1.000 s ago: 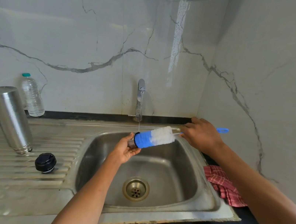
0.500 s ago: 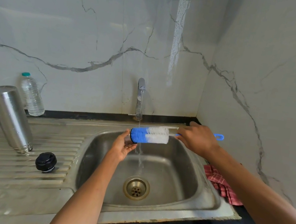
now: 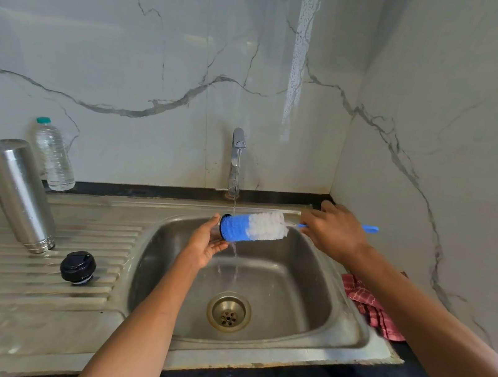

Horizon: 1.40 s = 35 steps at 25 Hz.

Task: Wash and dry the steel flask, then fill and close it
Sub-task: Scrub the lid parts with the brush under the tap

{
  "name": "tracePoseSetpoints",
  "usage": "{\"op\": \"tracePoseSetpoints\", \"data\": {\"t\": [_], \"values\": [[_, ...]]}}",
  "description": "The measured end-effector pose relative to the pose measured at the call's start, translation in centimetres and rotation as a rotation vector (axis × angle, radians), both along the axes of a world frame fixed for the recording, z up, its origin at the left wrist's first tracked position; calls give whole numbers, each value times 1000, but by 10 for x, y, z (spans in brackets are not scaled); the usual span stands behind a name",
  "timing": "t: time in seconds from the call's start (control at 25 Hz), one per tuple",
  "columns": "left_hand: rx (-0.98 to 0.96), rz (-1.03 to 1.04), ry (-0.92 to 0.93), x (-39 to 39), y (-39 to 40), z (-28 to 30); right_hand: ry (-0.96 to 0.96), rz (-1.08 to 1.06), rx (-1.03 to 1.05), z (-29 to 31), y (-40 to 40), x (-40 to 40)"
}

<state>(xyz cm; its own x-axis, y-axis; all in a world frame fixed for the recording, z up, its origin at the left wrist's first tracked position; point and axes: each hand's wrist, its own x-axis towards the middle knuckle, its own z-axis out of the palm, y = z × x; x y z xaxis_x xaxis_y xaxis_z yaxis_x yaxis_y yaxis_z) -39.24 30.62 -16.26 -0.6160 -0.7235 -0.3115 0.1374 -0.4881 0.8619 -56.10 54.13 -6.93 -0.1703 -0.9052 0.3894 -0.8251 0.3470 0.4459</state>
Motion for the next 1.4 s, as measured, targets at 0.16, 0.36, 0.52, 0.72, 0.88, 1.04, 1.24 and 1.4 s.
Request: {"op": "tracePoseSetpoints", "data": {"t": [0.16, 0.36, 0.52, 0.72, 0.88, 1.04, 1.24, 1.4], "values": [[6, 4, 39, 1, -3, 0, -781, -61, 117, 2, 0, 0], [-32, 4, -13, -2, -1, -1, -731, -78, 154, 4, 5, 8], [-17, 14, -24, 0, 0, -4, 63, 75, -71, -11, 4, 5], [-29, -17, 18, 0, -1, -3, -827, -42, 85, 0, 2, -5], [-37, -28, 3, -5, 4, -3, -780, -98, 143, -2, 6, -9], [3, -20, 16, -5, 6, -4, 9, 18, -17, -9, 8, -10], [68, -9, 84, -5, 5, -1, -754, -21, 205, 1, 9, -9], [69, -22, 82, -6, 7, 0, -755, -106, 249, 1, 12, -12]]}}
